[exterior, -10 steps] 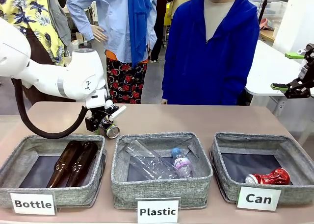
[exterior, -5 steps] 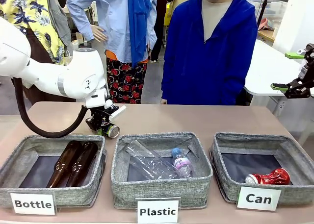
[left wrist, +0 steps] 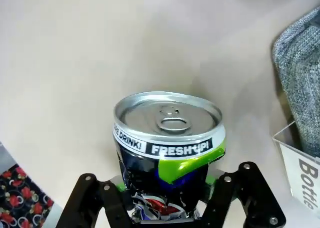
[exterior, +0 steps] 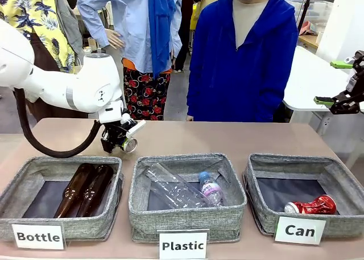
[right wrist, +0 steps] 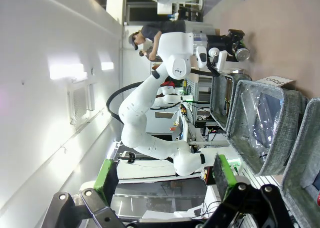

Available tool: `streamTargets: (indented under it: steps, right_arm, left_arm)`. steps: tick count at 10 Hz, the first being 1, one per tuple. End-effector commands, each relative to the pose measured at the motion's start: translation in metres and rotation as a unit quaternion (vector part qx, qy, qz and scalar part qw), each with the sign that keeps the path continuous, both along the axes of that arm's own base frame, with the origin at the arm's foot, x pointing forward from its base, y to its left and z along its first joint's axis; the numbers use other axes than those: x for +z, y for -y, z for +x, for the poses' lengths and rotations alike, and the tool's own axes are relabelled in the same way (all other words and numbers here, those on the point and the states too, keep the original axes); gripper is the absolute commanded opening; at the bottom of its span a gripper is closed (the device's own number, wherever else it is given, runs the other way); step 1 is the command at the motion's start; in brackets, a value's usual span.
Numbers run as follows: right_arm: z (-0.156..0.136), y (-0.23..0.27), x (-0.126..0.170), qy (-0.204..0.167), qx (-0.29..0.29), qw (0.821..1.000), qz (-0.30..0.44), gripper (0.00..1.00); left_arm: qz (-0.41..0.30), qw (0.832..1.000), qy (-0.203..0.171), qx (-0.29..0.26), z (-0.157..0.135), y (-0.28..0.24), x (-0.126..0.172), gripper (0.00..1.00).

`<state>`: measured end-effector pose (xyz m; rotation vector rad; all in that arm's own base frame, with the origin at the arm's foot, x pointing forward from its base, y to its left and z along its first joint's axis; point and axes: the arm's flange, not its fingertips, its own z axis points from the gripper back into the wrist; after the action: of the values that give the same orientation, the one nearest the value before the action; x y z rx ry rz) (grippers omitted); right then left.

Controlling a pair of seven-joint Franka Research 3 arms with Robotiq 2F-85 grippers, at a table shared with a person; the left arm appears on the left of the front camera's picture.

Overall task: Sort the can waste into the basket.
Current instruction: Pick up the can waste from the table and place it in the right Fabric basket.

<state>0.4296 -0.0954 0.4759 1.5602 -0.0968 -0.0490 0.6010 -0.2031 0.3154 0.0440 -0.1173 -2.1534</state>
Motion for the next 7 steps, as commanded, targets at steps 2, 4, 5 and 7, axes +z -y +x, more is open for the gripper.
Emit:
streamTargets:
  steps: [2, 4, 5, 7]
  right_arm:
    - [0.000, 0.002, 0.002, 0.009, 0.007, 1.000, -0.002, 1.00]
    - [0.000, 0.002, 0.002, 0.009, 0.007, 1.000, -0.002, 1.00]
    - [0.000, 0.002, 0.002, 0.009, 0.007, 1.000, -0.002, 1.00]
    - [0.000, 0.002, 0.002, 0.009, 0.007, 1.000, -0.002, 1.00]
  left_arm:
    - [0.001, 0.999, 0.029, 0.015, -0.026, -0.013, 0.055, 0.00]
    - [0.014, 0.999, 0.031, 0.040, -0.075, -0.023, 0.111, 0.00]
    - [0.024, 0.997, 0.037, 0.061, -0.106, -0.026, 0.131, 0.00]
    - [0.032, 0.994, 0.038, 0.102, -0.167, -0.026, 0.148, 0.00]
